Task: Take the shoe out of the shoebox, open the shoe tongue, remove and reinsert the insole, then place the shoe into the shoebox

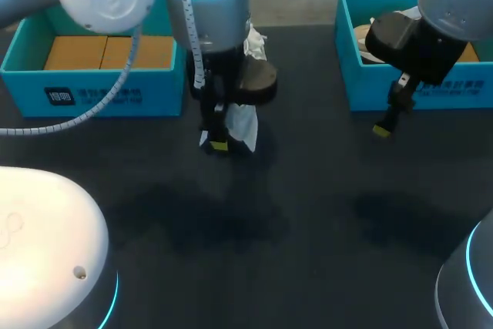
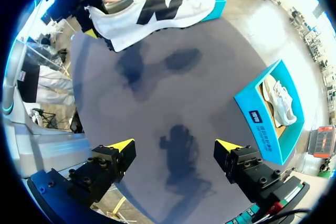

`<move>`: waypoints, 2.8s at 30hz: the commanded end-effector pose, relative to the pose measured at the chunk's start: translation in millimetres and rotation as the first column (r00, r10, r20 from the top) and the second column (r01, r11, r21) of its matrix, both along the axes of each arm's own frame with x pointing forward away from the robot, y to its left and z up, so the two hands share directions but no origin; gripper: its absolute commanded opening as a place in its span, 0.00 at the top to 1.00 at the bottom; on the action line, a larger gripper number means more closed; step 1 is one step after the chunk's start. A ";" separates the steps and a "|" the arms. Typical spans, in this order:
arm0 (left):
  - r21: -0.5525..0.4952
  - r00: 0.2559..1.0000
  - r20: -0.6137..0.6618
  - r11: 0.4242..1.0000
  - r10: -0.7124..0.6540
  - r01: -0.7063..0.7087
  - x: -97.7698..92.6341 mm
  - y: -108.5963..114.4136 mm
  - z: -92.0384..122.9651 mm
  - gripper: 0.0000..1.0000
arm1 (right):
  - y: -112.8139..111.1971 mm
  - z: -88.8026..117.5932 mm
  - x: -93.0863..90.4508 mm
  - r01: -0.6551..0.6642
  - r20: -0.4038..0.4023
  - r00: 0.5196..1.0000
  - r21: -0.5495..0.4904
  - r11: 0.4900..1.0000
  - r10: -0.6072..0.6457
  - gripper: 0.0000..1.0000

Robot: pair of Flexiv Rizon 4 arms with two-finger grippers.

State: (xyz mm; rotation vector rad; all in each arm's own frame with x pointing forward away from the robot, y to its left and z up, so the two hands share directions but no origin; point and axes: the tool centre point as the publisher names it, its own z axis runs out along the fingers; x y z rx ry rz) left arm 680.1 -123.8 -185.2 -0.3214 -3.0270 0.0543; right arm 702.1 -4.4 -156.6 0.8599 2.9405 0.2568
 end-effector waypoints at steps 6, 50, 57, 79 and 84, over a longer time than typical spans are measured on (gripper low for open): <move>-0.004 1.000 0.005 1.000 0.000 0.000 -1.2 2.5 2.8 1.00 | 1.3 -0.2 2.0 0.001 -0.005 1.000 -0.003 1.000 -0.001 0.00; 0.029 0.999 -0.002 0.999 -0.040 0.040 99.4 192.0 44.8 1.00 | 1.3 -0.2 2.0 0.001 -0.005 1.000 -0.003 1.000 -0.001 0.00; 0.041 1.000 -0.001 0.999 -0.019 0.020 126.7 244.3 42.9 1.00 | 1.3 -0.2 2.0 0.001 -0.005 1.000 -0.003 1.000 -0.001 0.00; 0.072 1.000 0.005 0.997 -0.024 0.024 223.9 378.4 15.3 1.00 | 1.3 -0.2 2.0 0.001 -0.005 1.000 -0.003 1.000 -0.001 0.00; 0.076 1.000 0.025 0.997 -0.001 -0.001 246.7 399.3 7.0 1.00 | 1.3 -0.2 2.0 0.001 -0.005 1.000 -0.003 1.000 -0.001 0.00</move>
